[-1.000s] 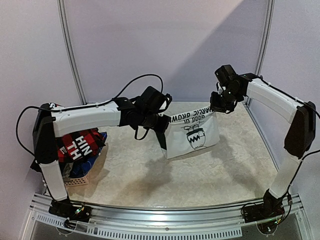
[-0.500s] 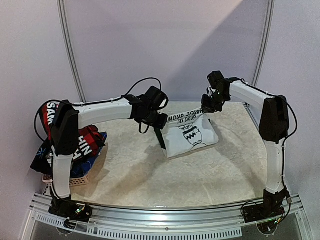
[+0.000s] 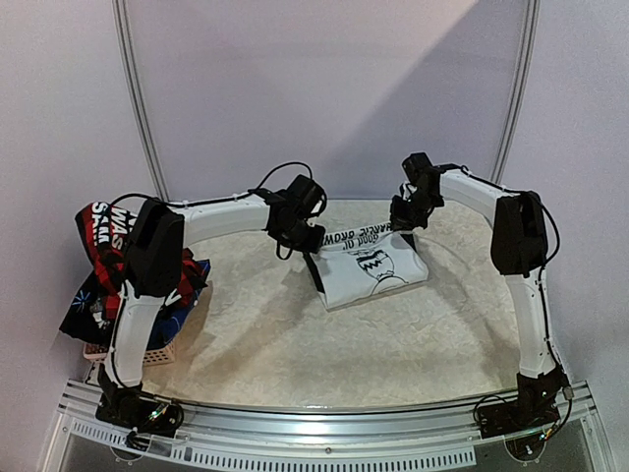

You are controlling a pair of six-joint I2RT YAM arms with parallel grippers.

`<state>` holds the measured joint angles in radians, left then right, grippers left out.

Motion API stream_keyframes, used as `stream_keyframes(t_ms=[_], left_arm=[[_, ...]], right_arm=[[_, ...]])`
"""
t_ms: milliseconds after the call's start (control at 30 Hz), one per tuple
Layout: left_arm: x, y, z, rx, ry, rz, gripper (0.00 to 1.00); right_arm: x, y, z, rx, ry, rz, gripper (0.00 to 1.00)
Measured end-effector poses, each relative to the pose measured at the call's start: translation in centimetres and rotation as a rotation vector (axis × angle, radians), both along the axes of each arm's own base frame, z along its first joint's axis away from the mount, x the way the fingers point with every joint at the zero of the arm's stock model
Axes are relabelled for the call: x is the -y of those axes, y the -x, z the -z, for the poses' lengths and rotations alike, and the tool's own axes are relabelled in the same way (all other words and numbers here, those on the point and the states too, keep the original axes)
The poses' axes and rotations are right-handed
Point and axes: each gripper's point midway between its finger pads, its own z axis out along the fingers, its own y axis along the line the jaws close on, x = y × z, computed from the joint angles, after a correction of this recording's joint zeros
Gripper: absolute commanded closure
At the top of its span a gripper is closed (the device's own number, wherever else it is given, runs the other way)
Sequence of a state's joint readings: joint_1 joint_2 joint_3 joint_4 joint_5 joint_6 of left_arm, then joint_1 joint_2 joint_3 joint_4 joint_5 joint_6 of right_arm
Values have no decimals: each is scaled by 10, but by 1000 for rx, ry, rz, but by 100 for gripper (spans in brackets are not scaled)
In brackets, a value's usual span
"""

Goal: Fold and stack the mixed laundry pile
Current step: Fold the 2/3-rectangle-folded T-shirt at the center of the board, then smooth out the square-folded T-shirt at the center of the board.

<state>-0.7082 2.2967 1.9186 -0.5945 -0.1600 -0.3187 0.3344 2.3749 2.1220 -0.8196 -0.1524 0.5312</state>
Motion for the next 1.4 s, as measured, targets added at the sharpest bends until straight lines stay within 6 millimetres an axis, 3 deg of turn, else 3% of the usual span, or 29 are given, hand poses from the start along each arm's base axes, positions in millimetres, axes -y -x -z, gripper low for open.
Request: stream_keyframes(t_ms=[133,300,400,533,600,733,867,1033,1133,1400], left_arm=[[0,-3,15,-22,-12,-7,100],[-5,-5,31,-46,-38,-23,92],[-11,-5,33,-50,-59,-35,73],[-24,-10,32,-38,-98,-66,41],[-30,-11,30,-26,-115,-74,35],[-40,-4,16,1,-134,-75,33],[-44,10,-13,40,-115,-62,36],[-26,30,-45,99,-65,1,43],[-2,51,-50,107,-24,74,47],[48,87,-49,102,56,221,53]], right_arm=[[1,-1,12,-18,-3,7,93],[1,-5,13,-11,-18,14,70],[7,-10,11,-2,-25,34,50],[16,-17,7,16,-30,52,43],[19,-19,0,29,-35,57,42],[23,-9,-26,68,-46,49,41],[27,19,-61,117,-75,29,42],[20,49,-89,173,-132,-32,52],[5,66,-88,180,-183,-104,60],[-30,102,-58,88,-297,-249,76]])
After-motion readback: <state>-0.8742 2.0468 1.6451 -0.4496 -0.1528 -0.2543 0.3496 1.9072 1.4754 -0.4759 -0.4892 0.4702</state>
